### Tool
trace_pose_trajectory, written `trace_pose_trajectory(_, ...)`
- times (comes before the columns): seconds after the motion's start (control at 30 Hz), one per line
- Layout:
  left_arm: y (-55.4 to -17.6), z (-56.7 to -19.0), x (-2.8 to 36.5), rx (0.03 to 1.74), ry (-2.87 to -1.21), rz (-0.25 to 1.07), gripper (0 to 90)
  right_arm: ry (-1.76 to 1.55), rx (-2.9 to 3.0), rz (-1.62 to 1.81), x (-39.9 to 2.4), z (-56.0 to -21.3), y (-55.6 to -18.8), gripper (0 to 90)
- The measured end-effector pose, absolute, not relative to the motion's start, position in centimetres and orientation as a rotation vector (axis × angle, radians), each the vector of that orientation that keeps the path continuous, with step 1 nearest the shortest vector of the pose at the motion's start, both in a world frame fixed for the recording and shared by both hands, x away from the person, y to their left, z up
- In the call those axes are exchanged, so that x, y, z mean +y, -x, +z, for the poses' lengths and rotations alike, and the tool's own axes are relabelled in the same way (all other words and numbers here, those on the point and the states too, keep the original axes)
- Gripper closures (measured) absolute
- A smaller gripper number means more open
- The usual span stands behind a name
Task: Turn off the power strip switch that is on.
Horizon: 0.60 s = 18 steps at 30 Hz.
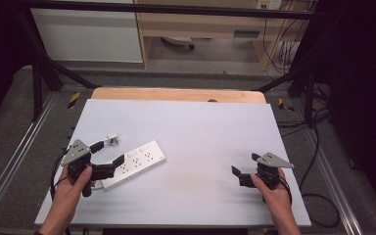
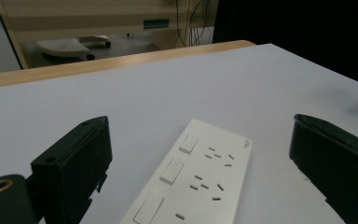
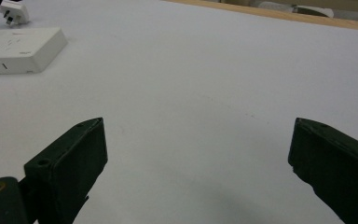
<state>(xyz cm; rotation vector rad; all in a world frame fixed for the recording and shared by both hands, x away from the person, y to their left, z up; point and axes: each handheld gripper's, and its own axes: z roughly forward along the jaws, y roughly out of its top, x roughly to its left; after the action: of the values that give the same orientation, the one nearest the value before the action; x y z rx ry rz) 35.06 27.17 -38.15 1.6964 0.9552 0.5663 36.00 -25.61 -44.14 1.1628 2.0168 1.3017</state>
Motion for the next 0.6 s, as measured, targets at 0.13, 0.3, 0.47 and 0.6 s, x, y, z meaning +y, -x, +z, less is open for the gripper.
trace_pose_trajectory(0.13,-35.6,-38.1,27.1,0.96,-1.701,0.566,5.5,-1.159,2.011,1.302,-25.6,-44.1,-36.0,4.9)
trace_pose_trajectory(0.3,-36.5,-38.4,27.1,0.975,-1.719,0.565,5.6,-1.162,2.007,1.301,-25.7,-44.1,-36.0,4.8)
trace_pose_trajectory(0.47,-37.2,-38.9,26.9,0.988,-1.734,0.568,6.1,-1.167,2.009,1.3,-25.7,-44.1,-36.0,4.6)
trace_pose_trajectory(0.6,-37.4,-39.3,26.7,0.985,-1.765,0.568,6.0,-1.166,2.012,1.297,-25.7,-44.1,-36.0,4.6)
